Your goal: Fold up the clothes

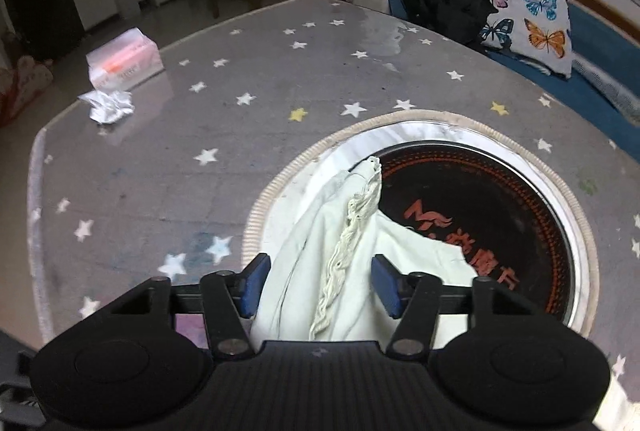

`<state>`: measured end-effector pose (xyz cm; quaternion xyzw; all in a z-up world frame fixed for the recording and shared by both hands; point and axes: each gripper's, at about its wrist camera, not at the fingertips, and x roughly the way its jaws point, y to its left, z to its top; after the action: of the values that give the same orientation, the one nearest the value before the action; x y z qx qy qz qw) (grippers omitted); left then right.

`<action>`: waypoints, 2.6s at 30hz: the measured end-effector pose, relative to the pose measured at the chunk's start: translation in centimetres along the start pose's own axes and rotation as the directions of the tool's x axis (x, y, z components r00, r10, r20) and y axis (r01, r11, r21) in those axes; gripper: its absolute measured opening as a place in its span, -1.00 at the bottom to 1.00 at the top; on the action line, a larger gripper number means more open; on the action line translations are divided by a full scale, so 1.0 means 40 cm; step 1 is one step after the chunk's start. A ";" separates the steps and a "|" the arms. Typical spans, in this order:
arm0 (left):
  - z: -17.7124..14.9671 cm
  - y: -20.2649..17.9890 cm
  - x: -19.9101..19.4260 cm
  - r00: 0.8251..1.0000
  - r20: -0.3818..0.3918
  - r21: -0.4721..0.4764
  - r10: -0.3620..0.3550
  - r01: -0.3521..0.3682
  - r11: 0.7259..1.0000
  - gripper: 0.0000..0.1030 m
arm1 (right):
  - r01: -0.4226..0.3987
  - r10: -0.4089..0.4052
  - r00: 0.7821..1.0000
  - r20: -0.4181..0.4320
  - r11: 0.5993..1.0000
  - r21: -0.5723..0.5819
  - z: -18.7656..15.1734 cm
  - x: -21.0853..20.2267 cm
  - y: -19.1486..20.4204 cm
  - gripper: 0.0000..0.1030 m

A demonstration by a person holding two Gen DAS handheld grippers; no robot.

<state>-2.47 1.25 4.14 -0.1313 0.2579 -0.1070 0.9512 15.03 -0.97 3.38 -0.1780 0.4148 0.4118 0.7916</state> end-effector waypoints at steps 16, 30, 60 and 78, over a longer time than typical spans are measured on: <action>0.027 -0.158 0.046 0.989 -0.037 0.102 -0.140 0.143 0.984 -0.82 | -0.004 -0.046 0.976 0.213 0.974 0.228 -0.125 -0.188 -0.179 -0.77; -0.031 -0.356 0.205 0.950 -0.206 0.213 -0.234 0.277 0.937 -0.83 | 0.019 -0.156 0.955 0.251 0.879 0.476 -0.386 -0.311 -0.412 -0.78; -0.087 -0.460 0.263 0.889 -0.343 0.346 -0.303 0.420 0.839 -0.75 | 0.023 -0.267 0.897 0.353 0.824 0.565 -0.554 -0.414 -0.539 -0.61; -0.134 -0.379 0.227 0.938 -0.319 0.449 -0.136 0.276 0.850 -0.51 | 0.055 -0.254 0.926 0.278 0.821 0.568 -0.538 -0.369 -0.556 -0.59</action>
<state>0.35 -16.52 0.12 0.1016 0.3365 -0.2880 0.8908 17.15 -35.13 1.14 0.0979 0.3558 0.2326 0.8998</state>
